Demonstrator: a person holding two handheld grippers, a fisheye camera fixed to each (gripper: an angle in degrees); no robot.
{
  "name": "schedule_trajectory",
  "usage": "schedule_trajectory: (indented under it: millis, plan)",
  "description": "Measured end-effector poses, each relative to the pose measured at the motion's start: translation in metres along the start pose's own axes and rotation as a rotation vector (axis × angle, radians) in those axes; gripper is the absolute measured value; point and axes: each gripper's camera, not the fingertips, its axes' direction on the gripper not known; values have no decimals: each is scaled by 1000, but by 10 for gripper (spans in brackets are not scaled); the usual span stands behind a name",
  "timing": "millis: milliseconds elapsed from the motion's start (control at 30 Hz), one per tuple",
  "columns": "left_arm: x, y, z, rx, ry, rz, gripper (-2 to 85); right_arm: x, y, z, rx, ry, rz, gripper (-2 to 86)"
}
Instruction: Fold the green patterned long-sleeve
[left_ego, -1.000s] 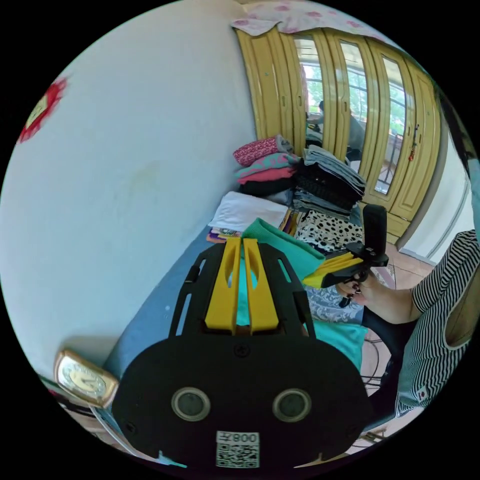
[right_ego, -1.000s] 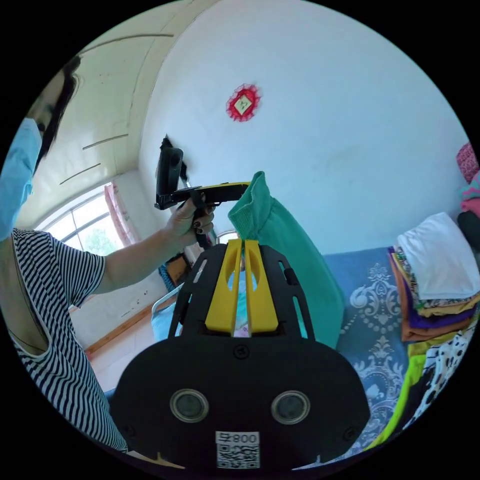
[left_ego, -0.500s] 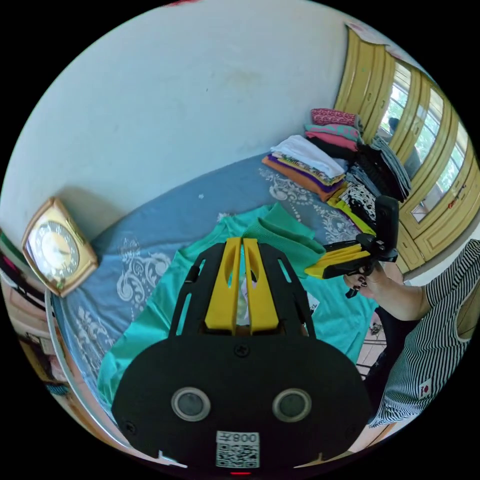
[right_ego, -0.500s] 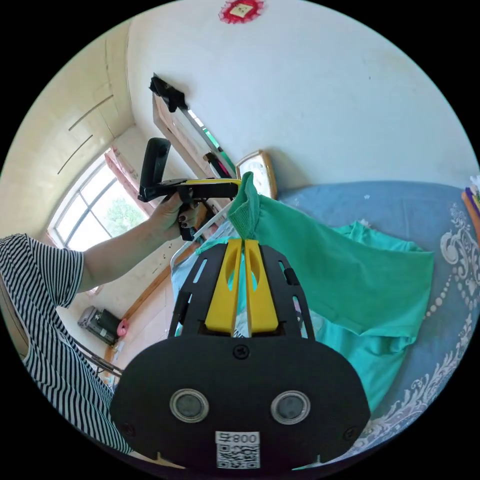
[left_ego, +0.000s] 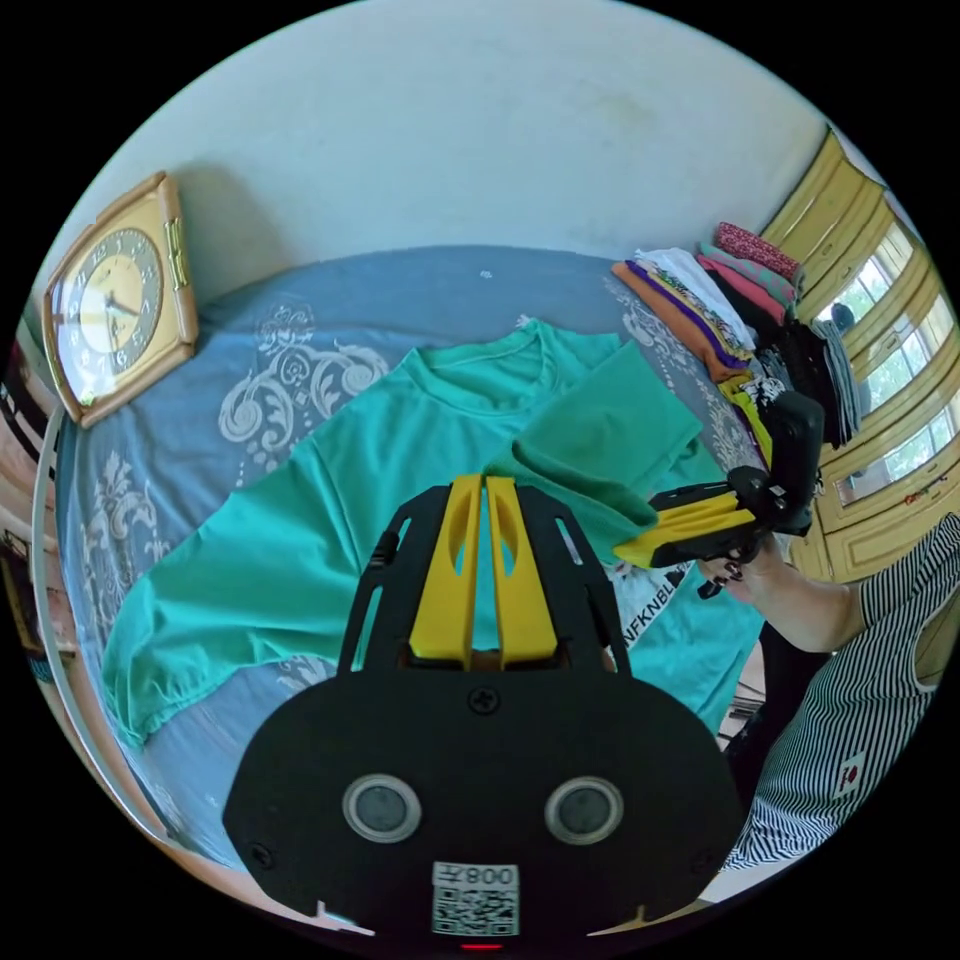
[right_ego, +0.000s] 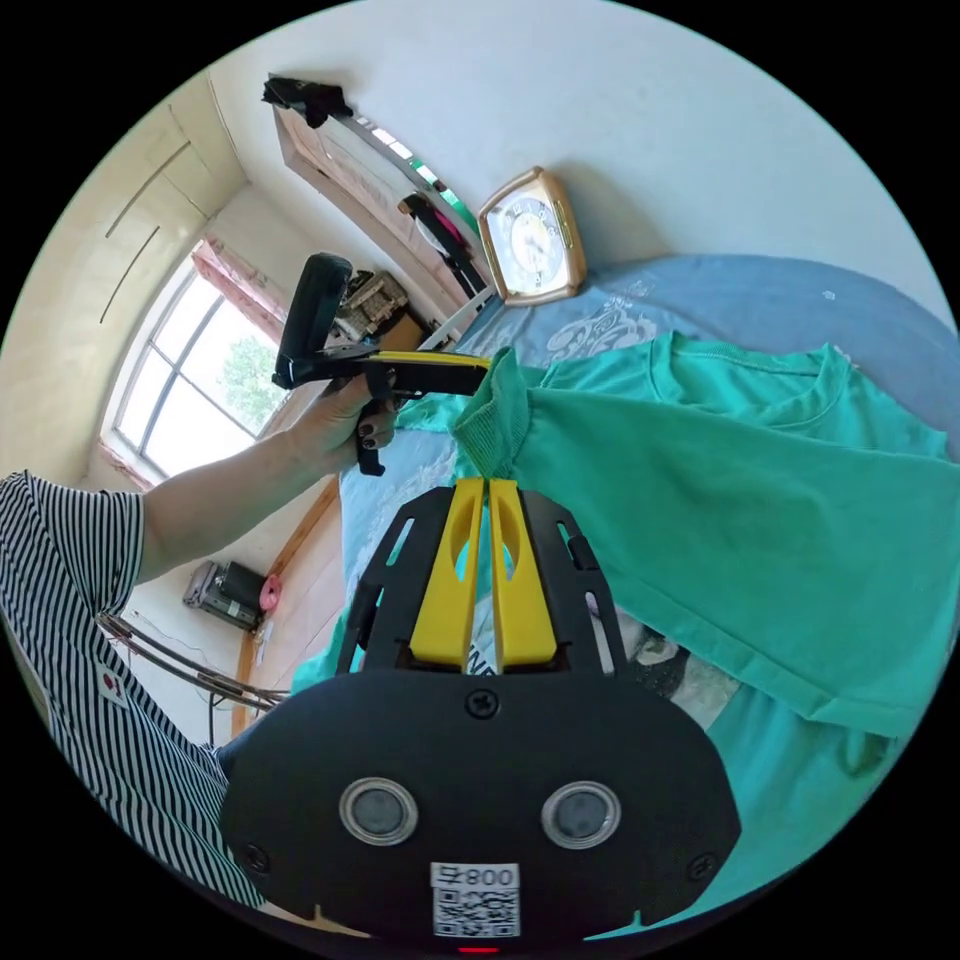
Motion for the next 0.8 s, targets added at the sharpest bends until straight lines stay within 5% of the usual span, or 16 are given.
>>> schedule_trajectory:
  millis: [500,800]
  plan:
    - [-98,-18,80,-35,-14,-139,5,-10,-75,123,-141,3,4,4]
    - [-130,-21,87,182,334,-261,23,-13,-89,156,-174,7,6,5]
